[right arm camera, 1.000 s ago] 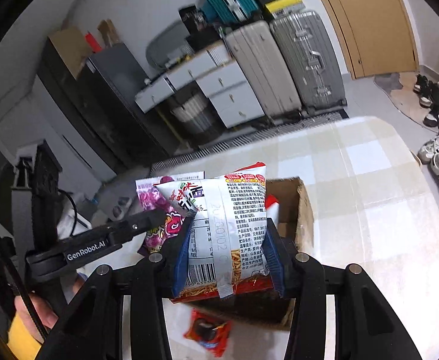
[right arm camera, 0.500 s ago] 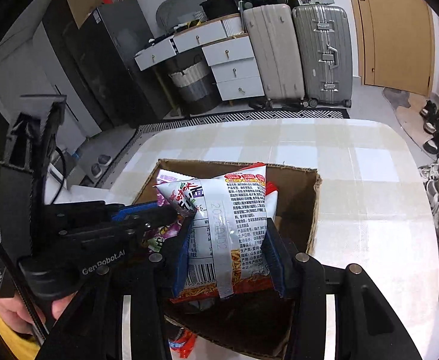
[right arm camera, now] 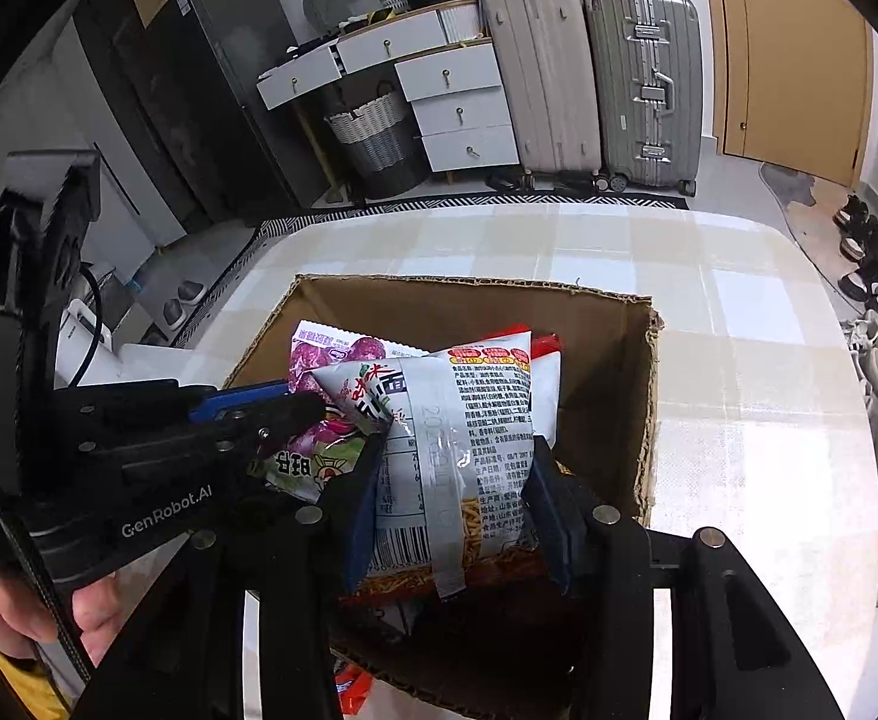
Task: Organize snacks
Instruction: 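Lower both packets into the box and open both tools, then withdraw both open tools from the box back over the remaining packets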
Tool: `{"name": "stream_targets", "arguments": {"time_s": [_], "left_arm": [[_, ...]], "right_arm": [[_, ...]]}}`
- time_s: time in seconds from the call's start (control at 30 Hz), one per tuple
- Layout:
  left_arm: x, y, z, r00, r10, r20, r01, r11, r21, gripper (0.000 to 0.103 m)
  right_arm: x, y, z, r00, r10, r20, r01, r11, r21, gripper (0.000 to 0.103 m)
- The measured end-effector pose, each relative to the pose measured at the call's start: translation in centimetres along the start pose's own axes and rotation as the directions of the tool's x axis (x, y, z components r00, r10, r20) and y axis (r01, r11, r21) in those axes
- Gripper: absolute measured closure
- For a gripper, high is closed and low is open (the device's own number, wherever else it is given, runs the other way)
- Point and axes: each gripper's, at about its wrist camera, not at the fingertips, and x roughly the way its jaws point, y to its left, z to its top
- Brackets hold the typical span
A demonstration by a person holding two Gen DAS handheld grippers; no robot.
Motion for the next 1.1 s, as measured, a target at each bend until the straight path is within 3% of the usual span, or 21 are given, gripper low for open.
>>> {"name": "stream_targets", "arguments": {"time_s": [0.17,0.23,0.37,0.57,0.63,0.67,0.7,0.8,0.97,1.1], "left_arm": [[-0.6,0.2,-0.2,1.0,-0.004,0.013,0.004,1.0,-0.006,0.092],[-1.0,0.3,-0.3,1.0,-0.003,0.023,0.003,1.0,-0.011,0.087],[-2.1,0.7,-0.6,0.999,-0.022,0.048,0.023,0.999,-0.037,0.066],[-4.5,0.6,-1.2,0.996,-0.022,0.088,0.025,0.999,-0.034,0.061],[-5.6,0.5,-1.5,0.993,-0.016,0.116,0.019,0.999,-0.029,0.056],[-6.2,0.3,-1.7,0.992,-0.008,0.127,0.011,1.0,-0.029,0.048],[-7.0,0.2,-2.0,0.989,0.005,0.148,0.0,0.999,-0.032,0.039],[-9.4,-0.1,-3.0,0.98,0.009,0.2,-0.002,0.999,-0.037,0.03],[-13.7,-0.7,-5.0,0.966,0.008,0.259,0.005,0.999,-0.051,0.026],[-17.9,-1.8,-7.1,0.945,0.019,0.326,-0.006,0.999,-0.041,0.024]], "right_arm": [[-0.7,-0.2,-0.1,0.999,-0.021,0.032,0.02,1.0,0.014,0.054],[-1.0,-0.3,-0.1,0.999,-0.026,0.043,0.026,1.0,0.01,0.054],[-1.8,-0.1,0.0,0.998,-0.031,0.06,0.031,1.0,0.003,0.053],[-4.2,0.3,0.0,0.989,-0.051,0.135,0.051,0.999,0.001,0.053],[-5.3,0.3,0.0,0.986,-0.042,0.162,0.041,0.999,0.01,0.053],[-5.9,0.3,-0.1,0.984,-0.037,0.174,0.035,0.999,0.014,0.053],[-6.6,0.3,-0.2,0.981,-0.029,0.194,0.026,0.999,0.018,0.053],[-8.5,0.7,-0.8,0.972,-0.011,0.236,0.006,1.0,0.022,0.053],[-12.3,1.8,-2.6,0.953,0.012,0.302,-0.016,1.0,0.013,0.052],[-15.6,3.1,-4.2,0.935,0.011,0.354,-0.011,1.0,-0.004,0.049]]}}
